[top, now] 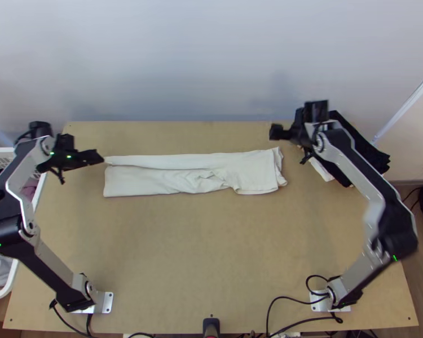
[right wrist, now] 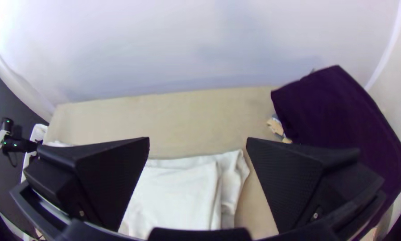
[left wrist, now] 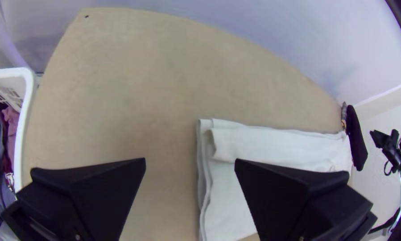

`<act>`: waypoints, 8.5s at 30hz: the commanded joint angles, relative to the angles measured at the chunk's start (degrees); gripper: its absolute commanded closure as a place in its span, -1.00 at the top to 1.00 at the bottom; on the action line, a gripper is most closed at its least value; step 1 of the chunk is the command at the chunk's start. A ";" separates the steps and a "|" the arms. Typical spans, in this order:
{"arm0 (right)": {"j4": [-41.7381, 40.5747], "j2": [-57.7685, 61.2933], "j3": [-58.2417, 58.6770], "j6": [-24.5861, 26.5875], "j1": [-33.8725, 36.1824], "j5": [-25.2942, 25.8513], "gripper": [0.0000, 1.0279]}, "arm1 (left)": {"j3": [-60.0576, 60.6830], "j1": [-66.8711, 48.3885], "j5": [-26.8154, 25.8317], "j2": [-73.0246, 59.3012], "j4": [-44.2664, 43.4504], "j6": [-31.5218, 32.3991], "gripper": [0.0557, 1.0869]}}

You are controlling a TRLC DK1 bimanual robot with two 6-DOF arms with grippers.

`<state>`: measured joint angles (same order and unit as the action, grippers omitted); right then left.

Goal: Fold the t-shirt

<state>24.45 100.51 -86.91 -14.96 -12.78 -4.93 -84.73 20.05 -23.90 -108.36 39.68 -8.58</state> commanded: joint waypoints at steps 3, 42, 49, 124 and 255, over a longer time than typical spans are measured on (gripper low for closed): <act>2.01 -5.85 1.75 -2.79 -1.99 -1.14 0.93 | 4.31 2.89 -7.30 1.39 1.36 -0.74 0.90; 11.15 -7.26 -11.00 -15.71 2.32 -21.53 0.93 | 9.67 -12.93 -4.05 -6.87 -11.73 8.05 -0.29; 11.15 -8.49 -8.62 -15.36 3.20 -21.53 0.93 | 11.69 -5.55 -3.17 -5.37 -11.64 4.36 -0.92; 6.31 -10.33 7.90 -14.13 3.72 -21.35 0.93 | -46.05 -47.48 -2.99 -22.86 12.00 23.96 0.91; 11.94 16.82 -37.01 -18.70 32.64 -31.55 -0.95 | -37.97 -7.57 19.51 16.42 28.70 8.84 0.91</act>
<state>35.35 121.30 -124.92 -35.44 18.31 -35.64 -123.76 12.60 -3.84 -92.92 68.49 -0.05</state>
